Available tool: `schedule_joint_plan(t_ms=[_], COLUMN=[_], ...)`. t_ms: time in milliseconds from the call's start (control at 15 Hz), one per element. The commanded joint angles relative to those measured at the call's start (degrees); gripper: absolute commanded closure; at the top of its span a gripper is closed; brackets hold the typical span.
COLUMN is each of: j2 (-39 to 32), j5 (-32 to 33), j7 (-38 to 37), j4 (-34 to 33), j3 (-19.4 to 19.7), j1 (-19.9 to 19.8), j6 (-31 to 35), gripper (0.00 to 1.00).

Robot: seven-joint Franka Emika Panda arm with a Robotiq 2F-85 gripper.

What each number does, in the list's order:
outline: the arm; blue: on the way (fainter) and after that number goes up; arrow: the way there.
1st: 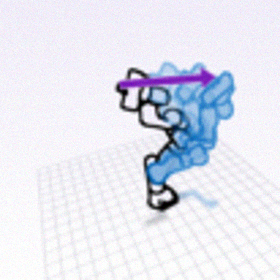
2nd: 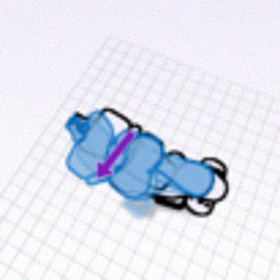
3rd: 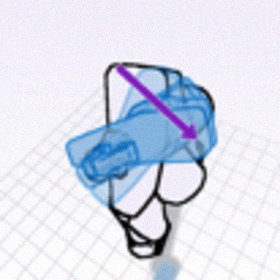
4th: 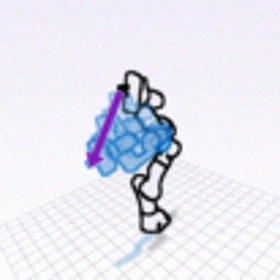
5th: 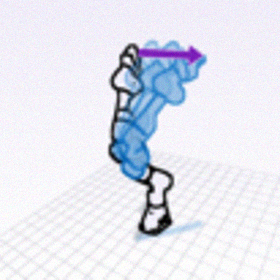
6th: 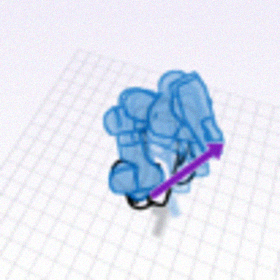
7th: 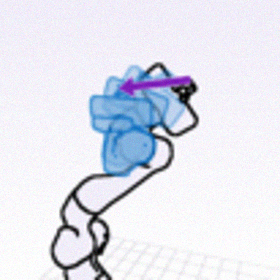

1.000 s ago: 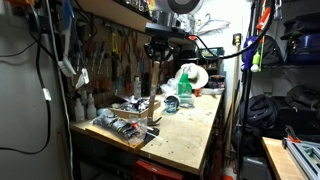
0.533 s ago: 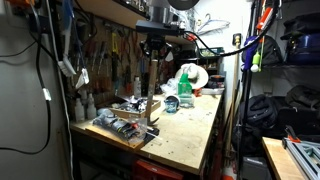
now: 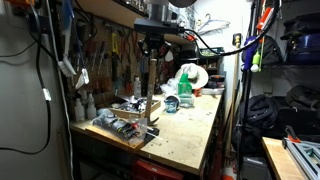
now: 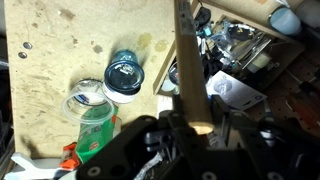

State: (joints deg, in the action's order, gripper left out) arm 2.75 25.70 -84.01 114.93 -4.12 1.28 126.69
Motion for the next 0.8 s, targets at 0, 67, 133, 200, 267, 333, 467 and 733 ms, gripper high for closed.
schedule_joint_plan(t_ms=[0, 67, 133, 200, 267, 333, 467, 733], j2=[0.0, 0.0, 0.0, 0.0, 0.0, -0.1, -0.2, 0.0], j5=[0.0, 0.0, 0.0, 0.0, 0.0, -0.4, -0.3, 0.5], j7=[0.1, 0.1, 0.1, 0.1, 0.1, 0.7, 0.2, -0.8], j4=[-0.1, -0.1, -0.1, -0.1, -0.1, -0.3, -0.9, -1.0], j3=[0.2, 0.2, 0.2, 0.2, 0.2, 0.2, 0.2, 0.2], j1=[0.1, 0.1, 0.1, 0.1, 0.1, 0.2, 0.2, 0.1], j6=[-0.1, -0.1, -0.1, -0.1, -0.1, -0.5, -0.9, -1.0], gripper=[0.67, 0.67, 0.67, 0.67, 0.67, 0.92, 0.92, 0.92])
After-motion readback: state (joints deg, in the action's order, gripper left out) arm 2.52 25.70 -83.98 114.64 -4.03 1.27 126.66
